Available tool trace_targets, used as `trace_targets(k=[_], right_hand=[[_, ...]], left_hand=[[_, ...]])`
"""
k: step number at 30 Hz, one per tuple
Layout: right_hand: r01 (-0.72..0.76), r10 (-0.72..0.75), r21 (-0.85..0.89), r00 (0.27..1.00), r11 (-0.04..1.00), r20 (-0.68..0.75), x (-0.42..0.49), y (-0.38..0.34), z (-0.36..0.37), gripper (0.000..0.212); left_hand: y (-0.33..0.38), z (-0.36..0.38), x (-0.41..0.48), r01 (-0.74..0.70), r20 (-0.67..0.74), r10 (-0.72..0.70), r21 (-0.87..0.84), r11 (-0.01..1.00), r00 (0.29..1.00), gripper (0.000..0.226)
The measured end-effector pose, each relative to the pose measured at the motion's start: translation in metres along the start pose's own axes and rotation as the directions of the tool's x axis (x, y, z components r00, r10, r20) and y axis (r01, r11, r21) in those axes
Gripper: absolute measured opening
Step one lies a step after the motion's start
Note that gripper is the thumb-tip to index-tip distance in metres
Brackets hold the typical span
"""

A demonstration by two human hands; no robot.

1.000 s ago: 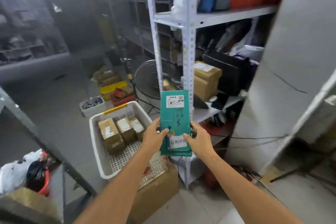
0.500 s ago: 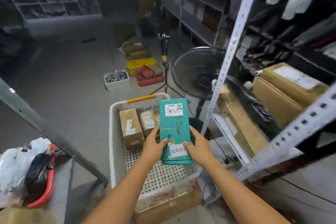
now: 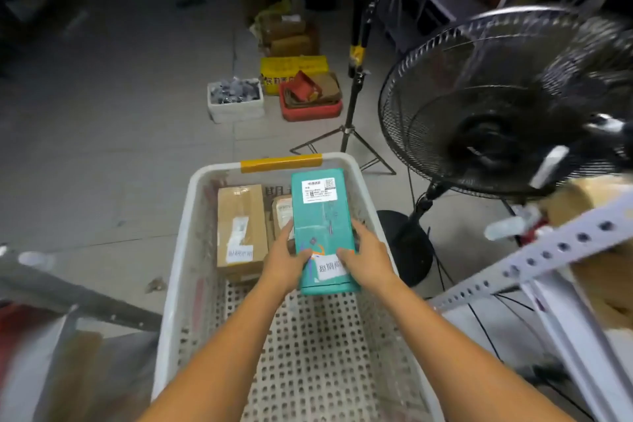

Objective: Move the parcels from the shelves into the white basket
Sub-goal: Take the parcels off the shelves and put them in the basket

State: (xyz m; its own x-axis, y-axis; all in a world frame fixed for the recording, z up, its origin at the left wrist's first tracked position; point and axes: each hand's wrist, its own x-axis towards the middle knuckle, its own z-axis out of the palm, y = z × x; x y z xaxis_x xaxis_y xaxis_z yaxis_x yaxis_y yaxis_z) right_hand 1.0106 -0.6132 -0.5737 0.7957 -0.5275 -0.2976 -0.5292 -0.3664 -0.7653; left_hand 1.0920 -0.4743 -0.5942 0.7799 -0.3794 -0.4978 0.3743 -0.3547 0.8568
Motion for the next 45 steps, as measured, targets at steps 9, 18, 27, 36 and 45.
trace_targets(k=[9, 18, 27, 36, 45], right_hand=[[-0.072, 0.068, -0.171, 0.997, 0.983, -0.03, 0.099, 0.045, 0.04, 0.049], [-0.174, 0.161, -0.232, 0.984, 0.957, -0.075, 0.139, 0.061, 0.063, 0.04], [-0.029, 0.006, -0.486, 0.999, 0.874, -0.05, 0.133, 0.053, 0.064, 0.029], [-0.092, 0.133, -0.505, 0.99, 0.858, 0.045, 0.111, 0.02, 0.033, 0.039], [-0.222, 0.248, -0.512, 0.969, 0.83, -0.017, -0.019, -0.089, -0.057, 0.045]], left_hand=[[-0.04, 0.025, 0.113, 0.026, 0.08, -0.022, -0.041, 0.999, 0.997, 0.067], [-0.067, 0.034, 0.151, 0.014, 0.134, 0.009, -0.176, 0.984, 0.991, 0.077], [-0.061, 0.028, 0.154, 0.022, 0.126, -0.009, -0.1, 0.995, 0.992, 0.076], [-0.033, 0.003, 0.132, -0.008, 0.167, -0.05, 0.327, 0.945, 0.985, 0.056], [0.098, -0.084, 0.009, -0.258, 0.293, 0.06, 0.704, 0.661, 0.954, 0.048]])
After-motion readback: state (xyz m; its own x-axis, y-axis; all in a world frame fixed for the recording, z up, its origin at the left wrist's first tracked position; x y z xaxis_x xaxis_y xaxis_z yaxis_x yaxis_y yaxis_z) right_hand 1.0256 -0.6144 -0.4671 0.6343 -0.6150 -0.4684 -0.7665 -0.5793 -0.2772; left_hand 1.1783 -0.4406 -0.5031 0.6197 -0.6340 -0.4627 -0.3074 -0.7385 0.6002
